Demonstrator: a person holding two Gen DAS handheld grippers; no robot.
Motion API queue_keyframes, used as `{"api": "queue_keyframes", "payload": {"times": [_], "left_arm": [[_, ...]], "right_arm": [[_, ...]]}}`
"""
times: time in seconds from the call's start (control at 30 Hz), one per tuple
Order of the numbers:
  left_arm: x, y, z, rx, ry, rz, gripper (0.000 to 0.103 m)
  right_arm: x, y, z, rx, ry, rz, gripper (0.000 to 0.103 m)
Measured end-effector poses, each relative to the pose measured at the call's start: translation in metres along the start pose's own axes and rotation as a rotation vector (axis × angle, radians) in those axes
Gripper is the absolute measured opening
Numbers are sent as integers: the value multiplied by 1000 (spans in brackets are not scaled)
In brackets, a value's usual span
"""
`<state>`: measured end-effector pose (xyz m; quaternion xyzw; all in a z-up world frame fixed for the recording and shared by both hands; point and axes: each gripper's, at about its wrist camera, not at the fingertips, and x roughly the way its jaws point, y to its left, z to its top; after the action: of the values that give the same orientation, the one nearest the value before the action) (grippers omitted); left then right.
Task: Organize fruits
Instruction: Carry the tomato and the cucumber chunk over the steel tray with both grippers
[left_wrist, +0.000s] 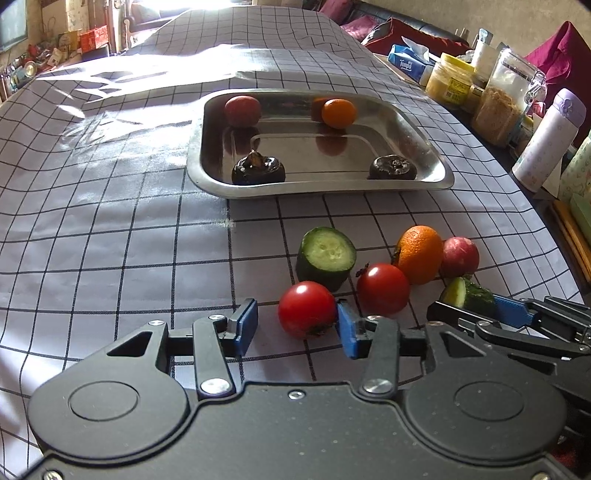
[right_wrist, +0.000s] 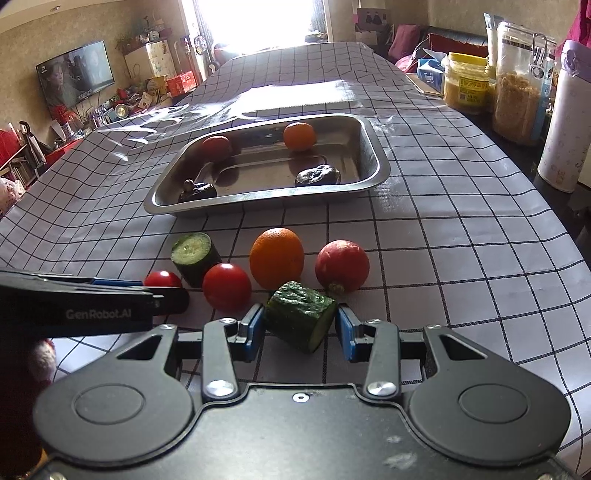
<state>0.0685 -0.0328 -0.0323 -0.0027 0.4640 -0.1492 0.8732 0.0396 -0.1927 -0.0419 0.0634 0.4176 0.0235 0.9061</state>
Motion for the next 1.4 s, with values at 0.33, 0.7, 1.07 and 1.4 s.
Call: {"api": "queue_keyframes", "payload": {"times": [0.33,0.7,1.07,1.4], "left_arm": [[-9,-3,9,-10,15,-11,40],[-17,9,40,-40,44,-69,40],[-9,26,86,-95,-33,6,40],[13,23,131,-155,-88,67,40]], "right_arm": [[-6,-8,9,26,39,63,43],[-11,-19,35,65,96,148,43],[1,-20,86,65,27,107,43],[26,-21,137,72,-54,68,43]]}}
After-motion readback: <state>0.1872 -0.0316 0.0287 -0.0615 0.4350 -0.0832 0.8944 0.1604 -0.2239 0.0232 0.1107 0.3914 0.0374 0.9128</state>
